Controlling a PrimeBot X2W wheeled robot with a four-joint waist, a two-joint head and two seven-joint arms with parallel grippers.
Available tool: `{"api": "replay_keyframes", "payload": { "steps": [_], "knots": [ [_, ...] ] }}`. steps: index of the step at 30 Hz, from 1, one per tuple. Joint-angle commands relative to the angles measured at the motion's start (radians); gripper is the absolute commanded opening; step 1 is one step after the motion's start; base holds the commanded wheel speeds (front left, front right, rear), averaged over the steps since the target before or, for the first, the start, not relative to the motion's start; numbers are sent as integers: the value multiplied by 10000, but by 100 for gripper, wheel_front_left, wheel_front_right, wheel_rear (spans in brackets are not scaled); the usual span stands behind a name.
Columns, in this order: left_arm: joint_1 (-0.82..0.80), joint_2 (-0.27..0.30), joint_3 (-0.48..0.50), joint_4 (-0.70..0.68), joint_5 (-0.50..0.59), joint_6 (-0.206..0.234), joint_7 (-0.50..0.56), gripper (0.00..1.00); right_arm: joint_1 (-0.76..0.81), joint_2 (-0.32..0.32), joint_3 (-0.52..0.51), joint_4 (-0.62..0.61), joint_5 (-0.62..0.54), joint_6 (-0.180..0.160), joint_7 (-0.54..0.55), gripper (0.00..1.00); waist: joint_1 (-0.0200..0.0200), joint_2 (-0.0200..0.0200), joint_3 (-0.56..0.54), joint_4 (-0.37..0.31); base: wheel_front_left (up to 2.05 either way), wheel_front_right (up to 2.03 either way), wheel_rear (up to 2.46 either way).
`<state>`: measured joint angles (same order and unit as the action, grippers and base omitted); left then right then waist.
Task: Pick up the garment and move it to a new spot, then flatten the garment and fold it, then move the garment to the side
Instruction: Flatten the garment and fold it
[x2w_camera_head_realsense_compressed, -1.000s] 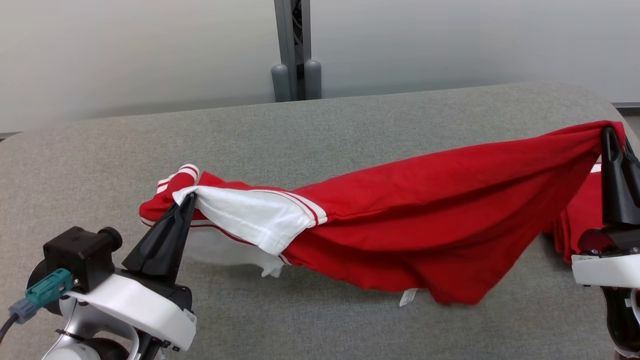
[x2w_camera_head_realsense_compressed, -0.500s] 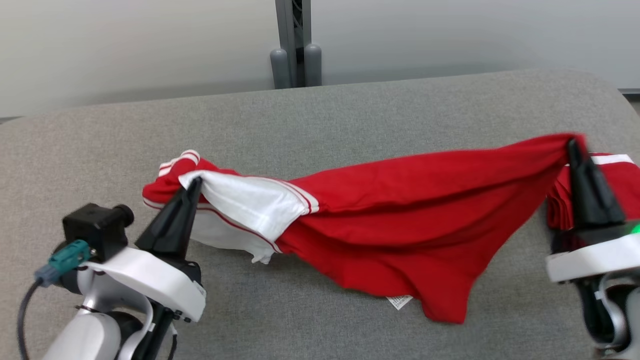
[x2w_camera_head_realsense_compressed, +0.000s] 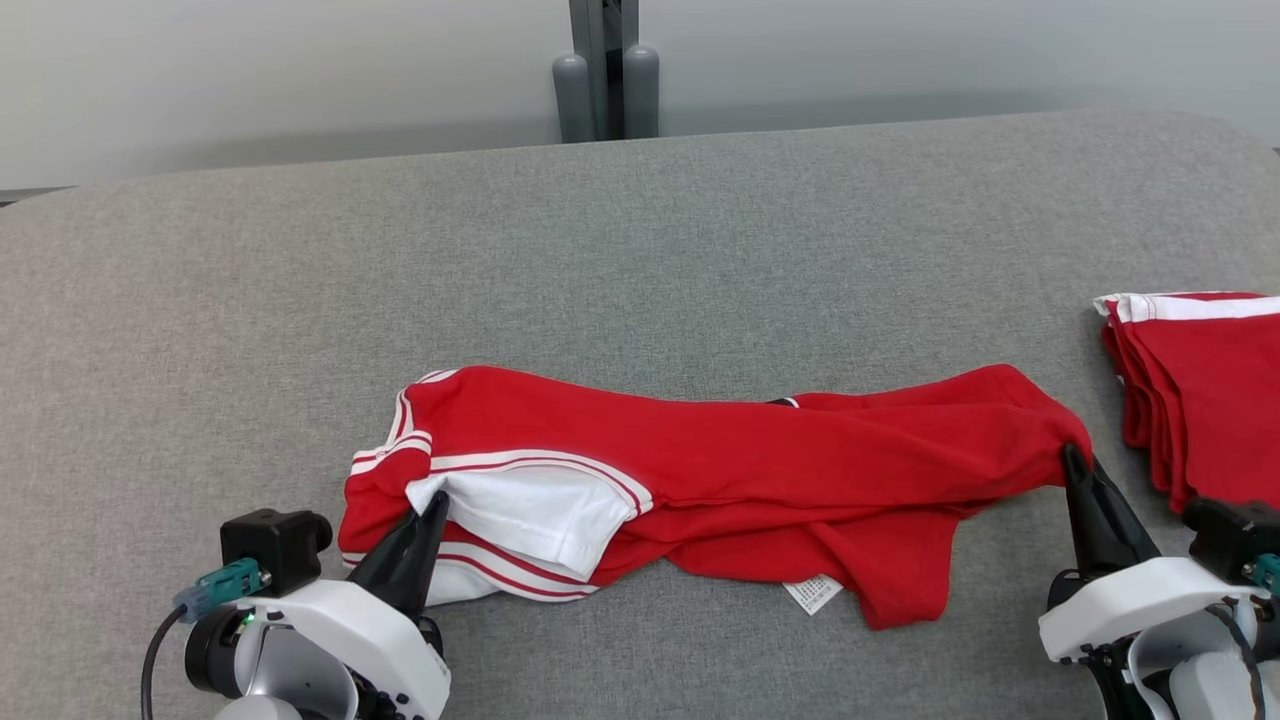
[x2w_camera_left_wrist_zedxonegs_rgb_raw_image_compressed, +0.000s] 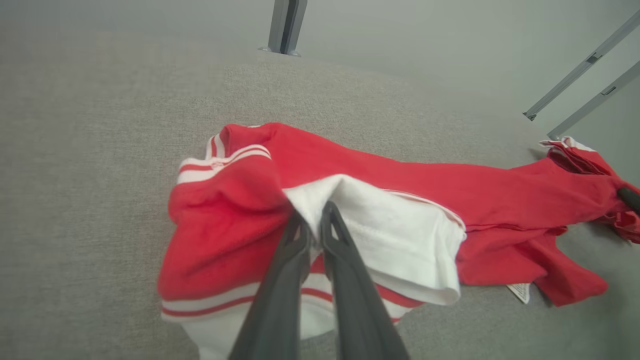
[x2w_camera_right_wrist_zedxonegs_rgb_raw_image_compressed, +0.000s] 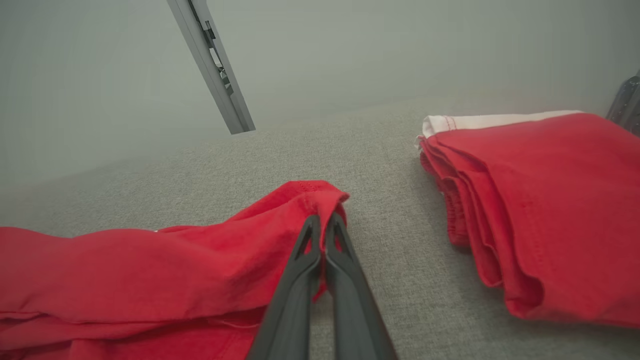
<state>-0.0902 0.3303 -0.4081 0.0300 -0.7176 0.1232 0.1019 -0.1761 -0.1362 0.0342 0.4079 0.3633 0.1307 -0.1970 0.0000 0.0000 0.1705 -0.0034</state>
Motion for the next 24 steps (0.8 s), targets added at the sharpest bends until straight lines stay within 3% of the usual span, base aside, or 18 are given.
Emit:
{"api": "replay_keyframes", "payload": {
  "steps": [1, 2, 9, 15, 18, 24],
  "knots": [
    [28, 70, 13, 57, 89, 38, -94, 100, -144, -54, -84, 216, 77, 1, -122, 46, 0, 0, -52, 27, 0, 0, 0],
    [58, 119, 35, 49, 174, 117, -142, 100, -181, -91, -111, 285, 58, 1, -165, 100, 0, 0, -78, 43, 0, 0, 0],
    [180, 457, 486, -686, 820, 795, -854, 100, -40, -142, -695, -166, -372, 1, -412, 100, 0, 0, -282, 194, 0, 0, 0],
    [-46, 587, 985, -1949, 1576, 1382, -1965, 100, 242, 62, -1492, -2084, -1301, 1, -510, 100, 0, 0, -481, 205, 0, 0, 0],
    [-164, 537, 1138, -2461, 1928, 1499, -2699, 100, 382, 229, -1503, -3186, -1761, 1, -318, 100, 0, 0, -597, 159, 0, 0, 0],
    [-104, 505, 1295, -2816, 2396, 1321, -3443, 100, 924, 524, -1107, -4715, -2297, 1, 322, 100, 0, 0, -880, 87, 0, 0, 0]
  ]
}}
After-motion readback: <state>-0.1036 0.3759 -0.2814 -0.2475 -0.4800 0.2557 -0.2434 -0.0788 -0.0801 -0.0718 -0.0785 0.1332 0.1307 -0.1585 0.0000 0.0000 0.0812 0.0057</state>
